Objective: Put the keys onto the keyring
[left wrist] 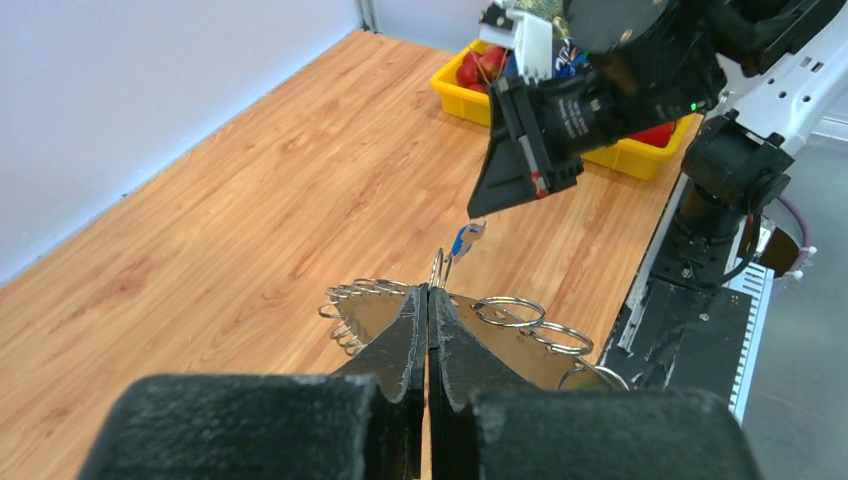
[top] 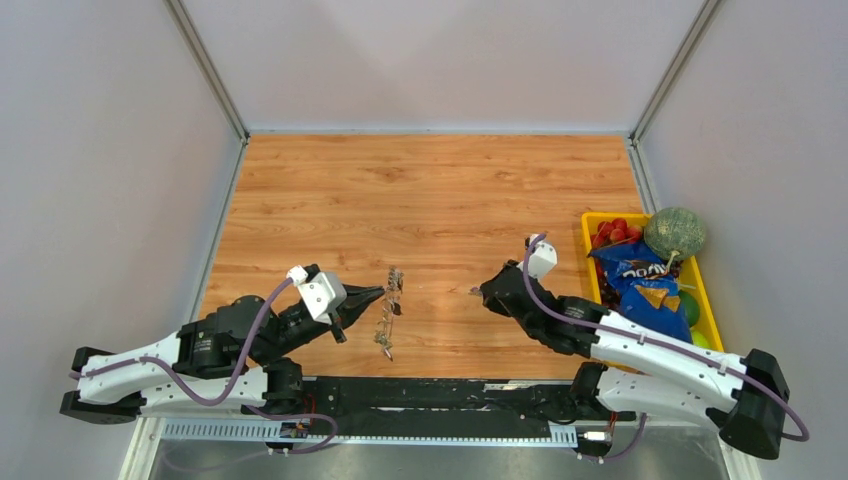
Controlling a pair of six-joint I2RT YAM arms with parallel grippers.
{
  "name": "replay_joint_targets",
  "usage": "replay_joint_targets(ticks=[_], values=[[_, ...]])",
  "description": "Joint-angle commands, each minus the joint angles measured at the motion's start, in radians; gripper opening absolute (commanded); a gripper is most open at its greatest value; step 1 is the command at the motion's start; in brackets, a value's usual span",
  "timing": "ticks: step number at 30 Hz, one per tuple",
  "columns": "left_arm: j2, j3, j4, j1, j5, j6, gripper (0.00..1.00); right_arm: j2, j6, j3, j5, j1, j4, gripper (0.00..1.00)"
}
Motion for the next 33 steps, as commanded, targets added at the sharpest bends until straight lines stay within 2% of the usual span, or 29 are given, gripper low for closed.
replay_joint_targets(ticks=[1, 8, 11, 18, 23, 33], values=[[0.007, 0.036, 0.053, -0.002, -0.024, 0.008, 0.00, -0.073, -0.266, 0.052, -0.026, -0.004, 0.124, 0.00], [0.042, 0.046, 0.077, -0.002, -0.083, 0.013, 0.00, -0.142, -0.581, 0.115, -0.246, -0.004, 0.257, 0.00], [0.070, 0.058, 0.074, -0.002, -0.120, 0.009, 0.00, -0.123, -0.705, 0.177, -0.374, -0.004, 0.267, 0.00], [0.133, 0.088, 0.075, -0.001, -0.175, 0.008, 0.00, -0.060, -0.954, 0.304, -0.560, -0.004, 0.275, 0.00], [0.173, 0.103, 0.085, -0.002, -0.196, 0.018, 0.00, -0.006, -1.099, 0.384, -0.722, -0.004, 0.275, 0.00], [0.235, 0.140, 0.093, -0.002, -0.215, 0.032, 0.00, 0.050, -1.293, 0.462, -0.859, -0.004, 0.274, 0.00]])
